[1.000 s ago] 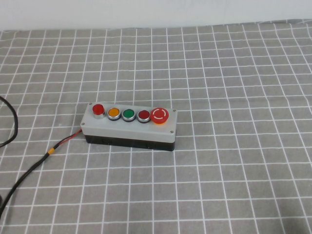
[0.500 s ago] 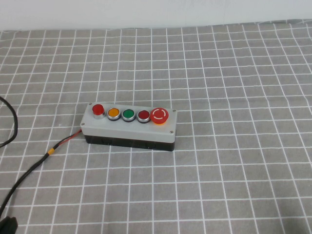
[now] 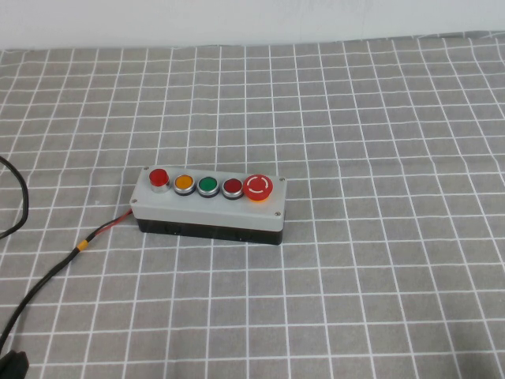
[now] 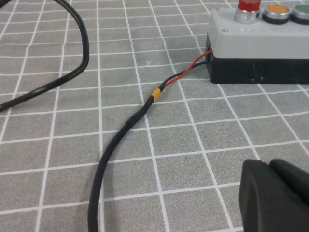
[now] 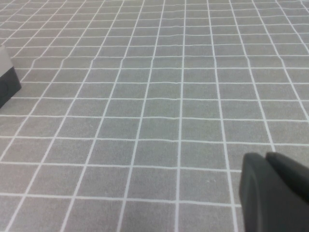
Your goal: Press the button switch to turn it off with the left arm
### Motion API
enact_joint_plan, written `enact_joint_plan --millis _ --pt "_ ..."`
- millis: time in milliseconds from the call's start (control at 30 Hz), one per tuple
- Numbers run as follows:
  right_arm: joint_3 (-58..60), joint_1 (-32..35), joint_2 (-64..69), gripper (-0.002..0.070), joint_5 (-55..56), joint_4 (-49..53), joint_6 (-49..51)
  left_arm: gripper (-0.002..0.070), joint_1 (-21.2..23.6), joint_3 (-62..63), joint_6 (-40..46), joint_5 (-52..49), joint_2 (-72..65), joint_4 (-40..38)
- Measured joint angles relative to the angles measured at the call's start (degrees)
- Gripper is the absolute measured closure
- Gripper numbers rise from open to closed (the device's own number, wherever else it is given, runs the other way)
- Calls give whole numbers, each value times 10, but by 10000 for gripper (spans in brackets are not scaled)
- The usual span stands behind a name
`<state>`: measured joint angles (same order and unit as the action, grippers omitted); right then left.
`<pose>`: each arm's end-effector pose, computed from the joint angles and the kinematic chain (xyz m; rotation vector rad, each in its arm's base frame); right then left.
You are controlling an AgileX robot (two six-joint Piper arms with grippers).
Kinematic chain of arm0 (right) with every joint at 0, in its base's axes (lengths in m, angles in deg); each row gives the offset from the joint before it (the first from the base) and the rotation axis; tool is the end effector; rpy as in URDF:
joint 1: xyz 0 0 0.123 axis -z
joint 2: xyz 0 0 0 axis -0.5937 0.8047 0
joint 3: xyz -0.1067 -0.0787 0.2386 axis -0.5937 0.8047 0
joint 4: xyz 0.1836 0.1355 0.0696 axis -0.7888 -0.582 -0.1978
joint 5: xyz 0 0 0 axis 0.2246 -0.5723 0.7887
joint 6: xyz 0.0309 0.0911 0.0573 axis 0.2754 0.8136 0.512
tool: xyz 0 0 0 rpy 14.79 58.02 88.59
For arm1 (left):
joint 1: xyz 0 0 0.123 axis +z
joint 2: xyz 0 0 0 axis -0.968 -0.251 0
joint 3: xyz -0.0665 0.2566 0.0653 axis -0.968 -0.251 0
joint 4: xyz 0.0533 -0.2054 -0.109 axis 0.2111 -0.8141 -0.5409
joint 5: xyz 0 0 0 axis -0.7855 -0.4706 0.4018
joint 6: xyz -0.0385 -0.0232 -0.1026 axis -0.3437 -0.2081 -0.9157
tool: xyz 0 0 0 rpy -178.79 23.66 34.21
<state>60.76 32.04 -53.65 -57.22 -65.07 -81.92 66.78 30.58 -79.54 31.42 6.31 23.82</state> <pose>0.0714 0.0131 0.1696 -0.0430 1.8337 0.1721 0.0696 -0.0140 0.1642 0.2147 1.8747 -0.0962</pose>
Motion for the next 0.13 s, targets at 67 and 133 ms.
enact_joint_plan --millis 67,133 --pt "0 0 0 694 0 0 0 678 0 0 0 0 0 0" --pt "0 0 0 694 0 0 0 678 0 0 0 0 0 0"
